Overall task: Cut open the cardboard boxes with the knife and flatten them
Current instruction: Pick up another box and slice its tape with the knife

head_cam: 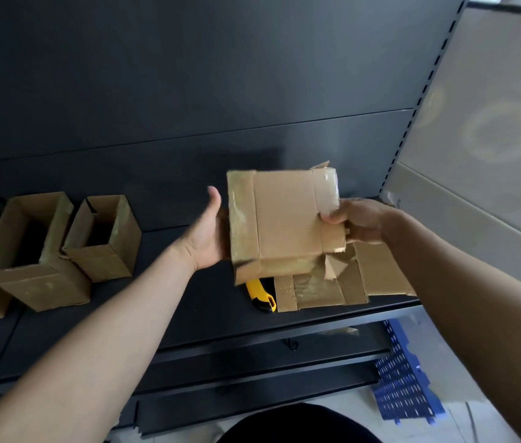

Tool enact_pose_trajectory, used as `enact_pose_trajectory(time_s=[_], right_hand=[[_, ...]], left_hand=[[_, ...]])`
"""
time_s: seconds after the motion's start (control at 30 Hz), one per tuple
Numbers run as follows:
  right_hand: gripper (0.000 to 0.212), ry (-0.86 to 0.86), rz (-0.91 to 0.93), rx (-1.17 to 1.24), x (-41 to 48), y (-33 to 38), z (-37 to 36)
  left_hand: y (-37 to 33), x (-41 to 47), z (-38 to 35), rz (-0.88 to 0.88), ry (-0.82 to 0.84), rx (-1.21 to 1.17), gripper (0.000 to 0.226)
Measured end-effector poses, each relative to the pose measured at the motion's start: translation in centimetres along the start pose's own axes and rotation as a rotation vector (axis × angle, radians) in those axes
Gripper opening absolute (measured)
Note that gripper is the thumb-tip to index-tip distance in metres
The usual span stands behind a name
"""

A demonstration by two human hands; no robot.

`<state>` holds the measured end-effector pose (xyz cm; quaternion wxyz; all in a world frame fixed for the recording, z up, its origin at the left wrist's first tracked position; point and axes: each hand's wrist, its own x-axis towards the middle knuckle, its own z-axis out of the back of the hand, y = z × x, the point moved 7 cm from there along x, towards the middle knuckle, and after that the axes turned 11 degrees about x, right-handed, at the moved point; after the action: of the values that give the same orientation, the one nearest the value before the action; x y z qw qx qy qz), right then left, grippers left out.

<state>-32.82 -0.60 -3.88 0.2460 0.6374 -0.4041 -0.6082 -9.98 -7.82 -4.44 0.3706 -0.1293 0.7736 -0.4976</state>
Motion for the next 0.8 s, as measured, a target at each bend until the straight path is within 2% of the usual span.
enact_pose_trajectory(time_s=[0.07,0.17,0.27,0.33,0.43,0.5,0.6,0.67,0.8], right_hand=[[0.036,0.021,-0.044,-0.114,0.0,-0.6,-0.2],[0.031,0.075,-0.079,-0.226,-0.1,-0.8,-1.1],[0.049,0.095,-0.071,-0.164,-0.5,-0.5,-1.4],[0.057,0.026,-0.048,-0.020,-0.6,-0.1,-0.6],[0.052,-0.045,-0.015,0.042,-0.7,0.2,0.1],[0.044,-0.031,0.041,0.029,-0.4,0.2,-0.2],[0.021,-0.110,0.151,0.047,-0.2,0.7,0.3],[0.027,-0.136,0.198,0.137,-0.3,1.0,0.8],[0.024,-0.158,0.248,0.282,-0.4,0.9,1.5]], left_hand=[[-0.5,0.5,-0.2,0.004,-0.016,-0.002,0.089],[-0.6,1.1,1.1,0.015,-0.290,0.120,0.071],[-0.5,0.6,2.0,0.077,-0.528,0.230,0.045],[-0.3,0.6,1.8,0.095,-0.541,0.209,0.021],[0.2,1.3,1.4,0.034,-0.534,0.091,0.008],[0.3,1.7,1.2,-0.008,-0.571,0.076,0.018],[0.0,1.9,0.6,-0.071,-0.625,0.112,0.040],[0.4,2.1,0.7,-0.045,-0.634,0.096,0.047],[2.3,2.8,-1.6,0.182,-0.355,0.099,0.044]])
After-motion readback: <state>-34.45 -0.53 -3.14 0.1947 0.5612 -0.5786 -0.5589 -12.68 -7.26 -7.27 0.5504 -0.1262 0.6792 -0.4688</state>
